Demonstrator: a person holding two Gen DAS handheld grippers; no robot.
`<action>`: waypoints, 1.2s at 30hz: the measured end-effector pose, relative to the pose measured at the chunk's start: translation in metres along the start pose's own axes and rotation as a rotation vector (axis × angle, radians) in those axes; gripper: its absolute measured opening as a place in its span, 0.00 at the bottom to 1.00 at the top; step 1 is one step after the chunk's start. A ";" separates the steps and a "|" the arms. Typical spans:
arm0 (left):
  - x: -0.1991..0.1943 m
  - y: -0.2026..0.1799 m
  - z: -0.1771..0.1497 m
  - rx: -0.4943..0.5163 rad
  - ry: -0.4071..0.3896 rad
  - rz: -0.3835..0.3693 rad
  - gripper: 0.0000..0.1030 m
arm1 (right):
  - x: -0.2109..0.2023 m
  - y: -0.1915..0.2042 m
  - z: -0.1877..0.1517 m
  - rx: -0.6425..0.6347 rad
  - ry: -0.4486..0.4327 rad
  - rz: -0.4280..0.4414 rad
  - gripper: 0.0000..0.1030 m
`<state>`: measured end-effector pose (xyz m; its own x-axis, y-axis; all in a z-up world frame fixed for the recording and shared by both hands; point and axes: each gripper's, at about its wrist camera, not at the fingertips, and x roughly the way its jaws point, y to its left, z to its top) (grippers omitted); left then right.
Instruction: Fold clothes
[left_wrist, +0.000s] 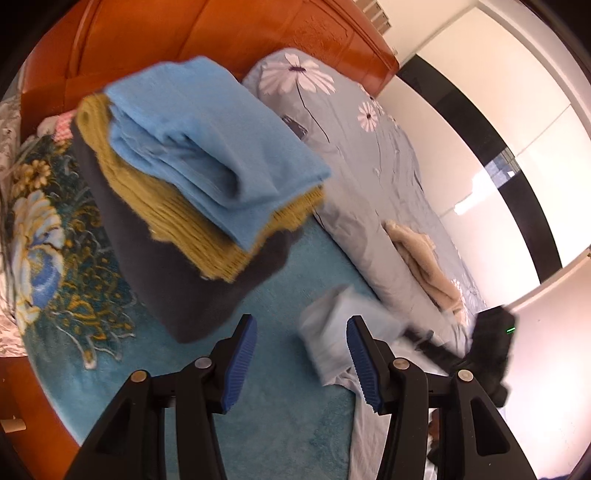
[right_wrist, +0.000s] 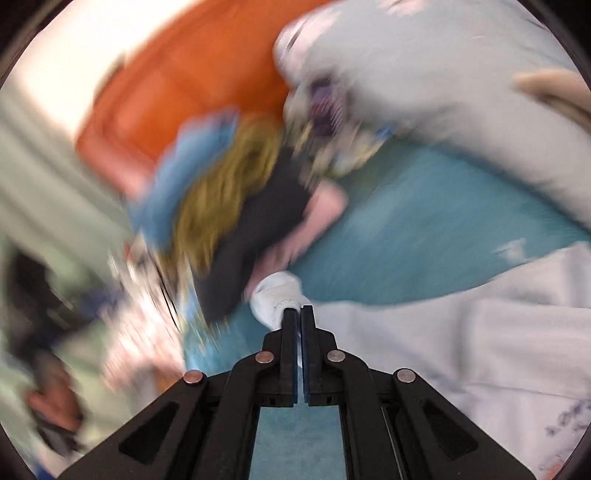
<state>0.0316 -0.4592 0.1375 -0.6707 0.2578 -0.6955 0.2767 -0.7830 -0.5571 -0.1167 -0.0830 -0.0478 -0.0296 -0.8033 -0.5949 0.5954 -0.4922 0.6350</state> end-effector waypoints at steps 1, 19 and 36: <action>0.011 -0.006 -0.002 0.006 0.021 -0.007 0.53 | -0.023 -0.016 0.002 0.035 -0.054 -0.021 0.01; 0.219 -0.112 -0.065 0.135 0.392 0.067 0.53 | -0.155 -0.220 -0.075 0.460 -0.109 -0.465 0.03; 0.248 -0.113 -0.082 0.262 0.437 0.228 0.53 | -0.071 -0.155 -0.054 -0.073 0.155 -0.622 0.40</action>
